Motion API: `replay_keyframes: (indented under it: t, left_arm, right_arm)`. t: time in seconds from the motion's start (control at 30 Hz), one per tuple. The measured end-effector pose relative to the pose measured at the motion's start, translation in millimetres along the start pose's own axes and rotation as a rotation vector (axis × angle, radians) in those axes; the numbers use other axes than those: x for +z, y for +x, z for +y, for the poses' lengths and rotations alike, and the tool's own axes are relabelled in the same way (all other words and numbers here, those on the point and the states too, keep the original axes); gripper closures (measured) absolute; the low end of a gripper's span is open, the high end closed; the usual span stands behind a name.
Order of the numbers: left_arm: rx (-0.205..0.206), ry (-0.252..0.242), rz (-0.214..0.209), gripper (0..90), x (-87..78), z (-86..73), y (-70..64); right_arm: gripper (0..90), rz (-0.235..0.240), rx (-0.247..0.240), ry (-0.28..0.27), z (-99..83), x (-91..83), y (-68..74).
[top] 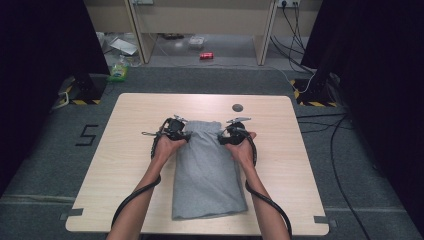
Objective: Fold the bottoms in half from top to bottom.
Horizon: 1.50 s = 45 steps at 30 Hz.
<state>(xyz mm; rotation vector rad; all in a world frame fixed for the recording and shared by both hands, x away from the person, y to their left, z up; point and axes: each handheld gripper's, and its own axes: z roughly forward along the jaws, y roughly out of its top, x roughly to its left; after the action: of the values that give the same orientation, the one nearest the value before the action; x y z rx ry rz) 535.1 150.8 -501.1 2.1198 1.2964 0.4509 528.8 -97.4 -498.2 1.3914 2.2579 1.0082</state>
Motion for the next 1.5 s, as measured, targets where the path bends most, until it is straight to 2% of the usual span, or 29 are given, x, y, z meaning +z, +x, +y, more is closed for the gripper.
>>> replay_keyframes:
  t: [0.2,0.3,0.47,0.63,0.77,0.9,1.17,1.5]
  left_arm:
    - [-0.002,-0.005,-0.002,64.8,-0.1,-0.7,0.2]
    - [-0.005,-0.004,-0.002,65.1,-0.1,-0.6,0.2]
    - [-0.010,0.003,-0.003,65.6,-0.1,0.3,0.1]
    - [-0.013,0.020,-0.002,68.1,0.0,2.9,-1.2]
    - [0.016,0.045,-0.012,73.5,0.3,6.7,-3.1]
    - [-0.013,0.051,-0.039,77.7,0.0,8.2,0.7]
    - [-0.061,0.012,-0.074,83.3,-3.3,12.6,7.7]
    - [-0.052,-0.028,-0.088,83.8,-13.7,24.1,6.8]
  right_arm:
    - [47.2,-0.007,-0.026,0.036,0.0,7.7,2.6]
    - [49.7,-0.002,-0.030,0.030,-0.6,9.5,2.2]
    - [65.6,0.040,-0.045,0.018,-1.9,9.6,2.2]
    - [75.7,0.089,-0.009,0.014,-2.2,10.2,-1.6]
    - [78.9,0.092,-0.012,0.010,-1.9,9.9,-1.8]
    - [80.9,0.098,-0.010,0.011,-0.3,8.9,-3.2]
    - [81.9,0.102,-0.005,-0.014,7.2,5.3,-7.1]
    - [82.5,0.098,-0.001,-0.041,14.8,-2.0,-10.6]
